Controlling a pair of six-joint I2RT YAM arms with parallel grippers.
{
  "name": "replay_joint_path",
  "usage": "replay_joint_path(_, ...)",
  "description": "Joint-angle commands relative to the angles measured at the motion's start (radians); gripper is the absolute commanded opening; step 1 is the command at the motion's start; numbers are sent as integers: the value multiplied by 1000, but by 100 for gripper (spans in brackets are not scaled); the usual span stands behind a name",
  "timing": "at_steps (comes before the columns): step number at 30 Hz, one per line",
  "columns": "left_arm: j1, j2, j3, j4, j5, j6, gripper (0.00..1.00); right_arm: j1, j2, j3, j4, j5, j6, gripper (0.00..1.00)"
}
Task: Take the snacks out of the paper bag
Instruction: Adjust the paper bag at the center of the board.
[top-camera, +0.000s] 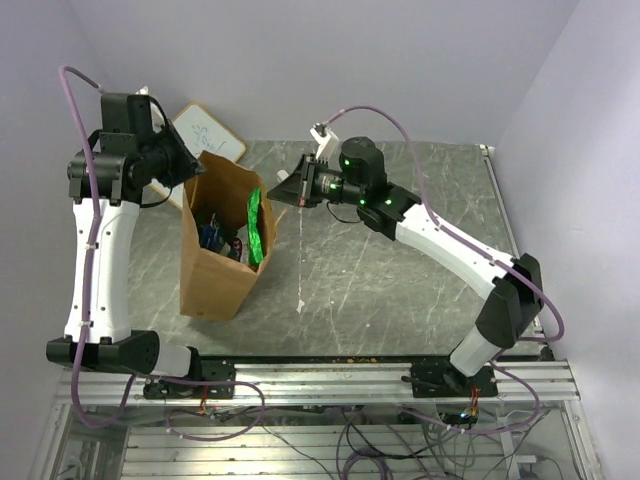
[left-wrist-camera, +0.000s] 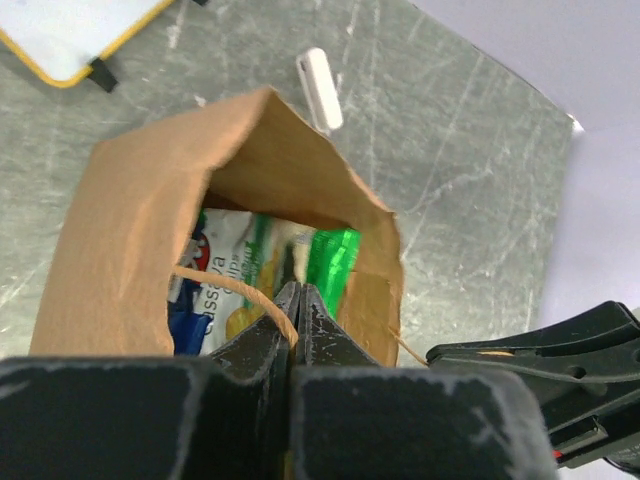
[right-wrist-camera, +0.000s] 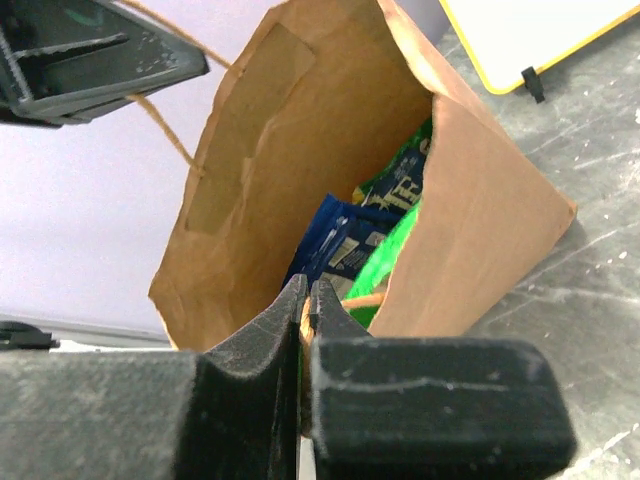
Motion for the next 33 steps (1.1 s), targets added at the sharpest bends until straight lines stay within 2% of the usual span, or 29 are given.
replay_joint_path(1,8,-66,-81,154,191,-3,7,15,-103,-90,88,-37,27,0)
replay_joint_path(6,8,-118,-199,323,335,-91,7,22,-163,-154,-35,8,4,0)
replay_joint_path(11,8,-132,-225,351,381,-98,7,16,-226,-157,-255,156,-52,1)
replay_joint_path(13,8,-143,-244,353,389,-99,7,1,-242,-149,-353,218,-72,6)
replay_joint_path(17,8,-154,-295,380,435,-129,7,-51,-306,-132,-515,245,-173,23)
replay_joint_path(19,8,-161,-338,419,474,-171,7,-67,-373,-163,-564,248,-228,43)
replay_joint_path(21,8,-177,-389,491,512,-223,7,-73,-449,-212,-583,281,-243,72)
replay_joint_path(22,8,-183,-410,526,531,-250,7,-77,-482,-232,-585,296,-233,83)
replay_joint_path(24,8,-193,-453,600,570,-306,7,-82,-531,-250,-554,288,-218,92)
replay_joint_path(27,8,-198,-494,669,620,-363,7,-81,-521,-195,-538,240,-217,92)
replay_joint_path(33,8,-201,-477,690,629,-382,7,-37,-393,22,-578,200,-181,83)
